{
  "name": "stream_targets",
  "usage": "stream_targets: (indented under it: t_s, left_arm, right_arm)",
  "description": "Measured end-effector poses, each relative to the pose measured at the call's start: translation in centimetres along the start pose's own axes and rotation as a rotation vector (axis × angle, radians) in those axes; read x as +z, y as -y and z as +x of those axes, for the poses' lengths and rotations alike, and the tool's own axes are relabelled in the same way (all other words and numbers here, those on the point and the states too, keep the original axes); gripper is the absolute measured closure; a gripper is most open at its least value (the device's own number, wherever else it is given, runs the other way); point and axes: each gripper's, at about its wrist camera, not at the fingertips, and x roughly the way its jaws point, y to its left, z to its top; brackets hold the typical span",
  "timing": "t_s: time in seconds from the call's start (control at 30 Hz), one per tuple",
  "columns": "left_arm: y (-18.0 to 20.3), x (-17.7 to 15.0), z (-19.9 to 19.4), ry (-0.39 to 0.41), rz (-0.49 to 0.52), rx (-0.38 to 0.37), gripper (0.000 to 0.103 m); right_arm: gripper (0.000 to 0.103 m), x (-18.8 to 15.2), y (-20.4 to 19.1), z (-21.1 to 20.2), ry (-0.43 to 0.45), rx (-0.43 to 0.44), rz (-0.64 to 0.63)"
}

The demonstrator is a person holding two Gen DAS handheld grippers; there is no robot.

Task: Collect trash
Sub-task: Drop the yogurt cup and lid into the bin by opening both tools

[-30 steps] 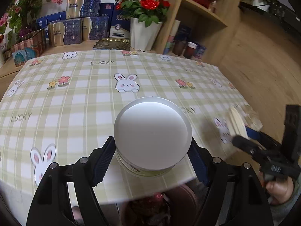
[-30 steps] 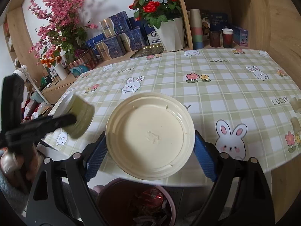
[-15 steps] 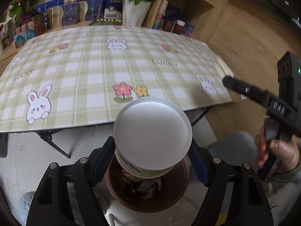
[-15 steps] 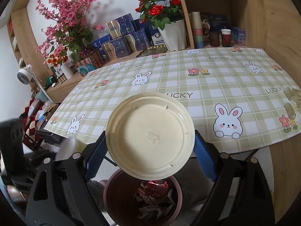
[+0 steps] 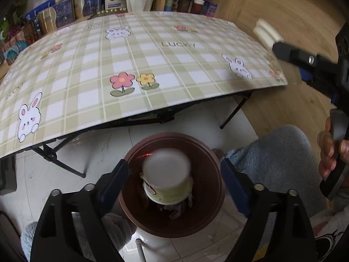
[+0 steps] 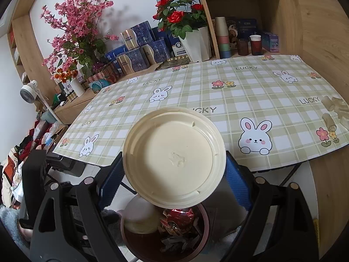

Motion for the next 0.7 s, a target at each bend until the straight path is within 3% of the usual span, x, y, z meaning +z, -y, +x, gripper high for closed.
stream_targets:
  t_s: [0.13,0.27,0.43,0.7]
  left_arm:
    - [-1.0,0.4,-1.8,0.07,-0.069,0.022,0.012]
    - [-2.3,0.6,-4.9,0.199,-0.145,0.195,0.007]
    - [-3.9,-0.5,-7.6,0.319,-0.274,0.297,0.006]
    - [-4.3,-1.7,-7.4,0.306,-0.281,0.312,0.006]
  right_arm:
    - [0.018,-0.5,-0.2,0.1,-0.013,0.001,-0.007]
    - [0.018,-1.3,-0.7,0.5,-0.035,0.006,-0.023]
    - [0.018,-3.1,-1.7,1.7,-0.1,0.025,-0.037]
    - [0.017,-5.5,-3.8,3.8,-0.214,0.053,-0.076]
